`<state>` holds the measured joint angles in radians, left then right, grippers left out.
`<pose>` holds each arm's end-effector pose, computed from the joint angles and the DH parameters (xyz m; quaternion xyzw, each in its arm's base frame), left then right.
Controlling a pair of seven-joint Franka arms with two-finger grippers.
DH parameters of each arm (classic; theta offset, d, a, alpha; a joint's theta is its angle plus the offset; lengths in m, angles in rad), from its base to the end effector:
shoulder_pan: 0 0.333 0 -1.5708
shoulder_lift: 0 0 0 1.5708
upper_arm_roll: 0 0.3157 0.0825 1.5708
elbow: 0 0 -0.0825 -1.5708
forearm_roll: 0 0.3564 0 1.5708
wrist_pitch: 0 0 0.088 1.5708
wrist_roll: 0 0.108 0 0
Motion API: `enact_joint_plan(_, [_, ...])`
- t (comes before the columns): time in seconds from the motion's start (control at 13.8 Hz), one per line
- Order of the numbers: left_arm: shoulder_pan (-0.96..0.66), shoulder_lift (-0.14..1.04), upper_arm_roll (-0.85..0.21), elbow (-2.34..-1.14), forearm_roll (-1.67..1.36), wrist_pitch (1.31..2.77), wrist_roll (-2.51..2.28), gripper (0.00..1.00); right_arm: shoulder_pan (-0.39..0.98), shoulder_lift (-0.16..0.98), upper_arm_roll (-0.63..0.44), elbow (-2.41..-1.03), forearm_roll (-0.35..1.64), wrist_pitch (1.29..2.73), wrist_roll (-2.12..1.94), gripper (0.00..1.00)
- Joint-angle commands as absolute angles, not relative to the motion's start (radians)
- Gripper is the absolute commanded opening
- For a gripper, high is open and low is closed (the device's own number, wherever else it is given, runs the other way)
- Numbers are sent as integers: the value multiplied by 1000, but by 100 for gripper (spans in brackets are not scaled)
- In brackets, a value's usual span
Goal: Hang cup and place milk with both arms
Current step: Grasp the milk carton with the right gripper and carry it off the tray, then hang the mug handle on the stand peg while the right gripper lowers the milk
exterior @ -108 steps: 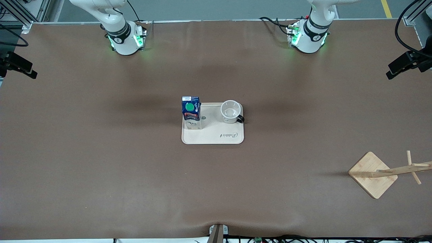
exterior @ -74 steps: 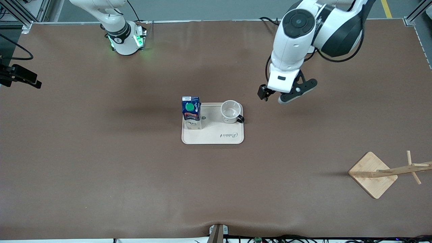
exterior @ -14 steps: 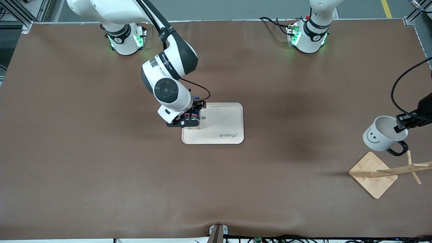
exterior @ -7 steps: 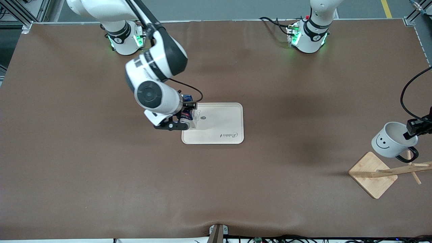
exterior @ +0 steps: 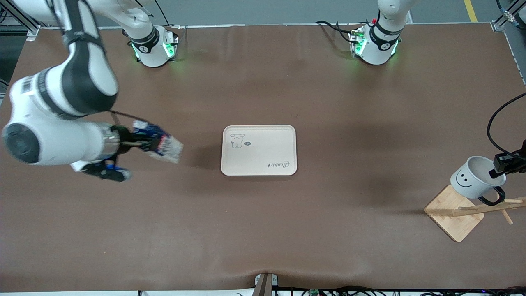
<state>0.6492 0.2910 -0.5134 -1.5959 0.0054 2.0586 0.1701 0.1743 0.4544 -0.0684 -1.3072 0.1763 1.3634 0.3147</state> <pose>0.6218 0.1222 0.5090 0.9923 -0.0017 0.1130 0.0502 0.6109 0.0950 0.4619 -0.9725 0.1007 0.2077 0.0300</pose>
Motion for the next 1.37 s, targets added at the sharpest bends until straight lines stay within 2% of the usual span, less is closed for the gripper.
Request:
enact_joint_plan(0.0, [655,299,-514,-1575,0,2077,190,0,62,451,-48,-1405,89,1414,189,0])
enact_joint_plan(0.29, [663,316,-514,-1574,-2,2082,190,0,-73,414,-48,-1623,37,1612,-61,0])
enact_joint_plan(0.51, [681,324,-514,-1574,0,2083,190,0,-141,413,-49,-1657,35,1634,-191,0])
enact_joint_plan(0.72, [692,324,-514,-1574,0,2083,192,0,-146,411,-49,-1713,35,1693,-202,0])
enact_joint_plan(1.01, [699,340,-514,-1574,1,2083,190,0,-150,416,-48,-1726,37,1692,-199,1])
enact_joint_plan(1.08, [699,345,-514,-1574,2,2083,190,4,-152,419,-48,-1718,37,1693,-199,64])
enact_joint_plan(1.16, [699,351,-514,-1574,2,2083,189,7,-155,420,-48,-1710,38,1689,-195,100])
enact_joint_plan(1.23, [699,354,-514,-1574,2,2083,187,9,-158,422,-48,-1695,41,1683,-195,100])
enact_joint_plan(1.3, [698,362,-514,-1574,0,2083,178,24,-160,422,-48,-1694,41,1683,-195,100])
